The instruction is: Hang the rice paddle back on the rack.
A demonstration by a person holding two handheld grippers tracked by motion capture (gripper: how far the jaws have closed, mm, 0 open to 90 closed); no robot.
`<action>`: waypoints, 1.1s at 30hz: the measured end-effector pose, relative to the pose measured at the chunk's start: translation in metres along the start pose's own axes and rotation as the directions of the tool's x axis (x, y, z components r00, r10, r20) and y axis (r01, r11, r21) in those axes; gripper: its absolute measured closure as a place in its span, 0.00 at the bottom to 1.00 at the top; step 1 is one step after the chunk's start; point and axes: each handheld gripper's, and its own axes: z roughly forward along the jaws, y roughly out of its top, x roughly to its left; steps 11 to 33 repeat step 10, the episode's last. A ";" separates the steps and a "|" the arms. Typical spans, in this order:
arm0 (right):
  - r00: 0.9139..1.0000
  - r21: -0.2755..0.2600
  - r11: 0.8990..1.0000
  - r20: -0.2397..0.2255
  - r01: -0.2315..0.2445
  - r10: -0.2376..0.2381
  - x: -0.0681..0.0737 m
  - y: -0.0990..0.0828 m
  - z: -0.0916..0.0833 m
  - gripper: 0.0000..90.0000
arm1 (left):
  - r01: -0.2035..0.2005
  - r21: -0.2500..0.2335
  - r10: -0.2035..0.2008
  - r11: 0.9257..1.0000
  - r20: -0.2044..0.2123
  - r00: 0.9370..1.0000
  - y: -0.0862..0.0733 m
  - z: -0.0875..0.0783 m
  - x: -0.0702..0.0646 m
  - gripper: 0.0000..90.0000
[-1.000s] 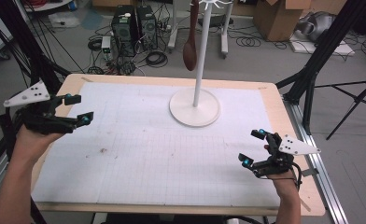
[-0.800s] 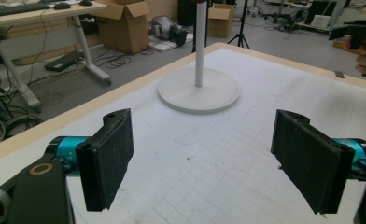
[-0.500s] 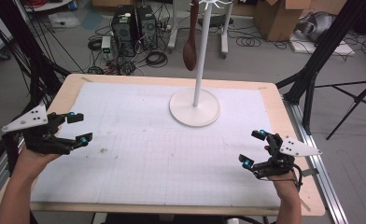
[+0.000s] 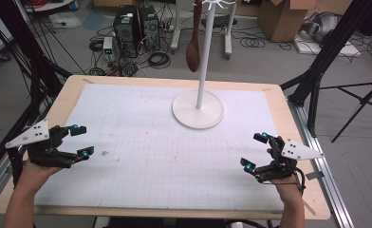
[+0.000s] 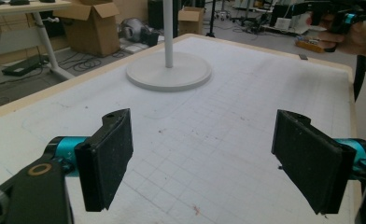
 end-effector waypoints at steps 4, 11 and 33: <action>1.000 0.001 1.000 -0.002 0.001 -0.001 0.000 0.000 0.001 0.01 | -0.016 -0.003 0.016 1.000 0.029 0.999 0.000 0.000 -0.002 0.21; 1.000 0.001 1.000 -0.007 0.004 -0.004 -0.001 -0.001 0.003 0.01 | -0.025 0.000 0.025 1.000 0.036 0.999 -0.003 -0.001 -0.003 0.21; 1.000 0.001 1.000 -0.007 0.004 -0.004 -0.001 -0.001 0.003 0.01 | -0.025 0.000 0.025 1.000 0.036 0.999 -0.003 -0.001 -0.003 0.21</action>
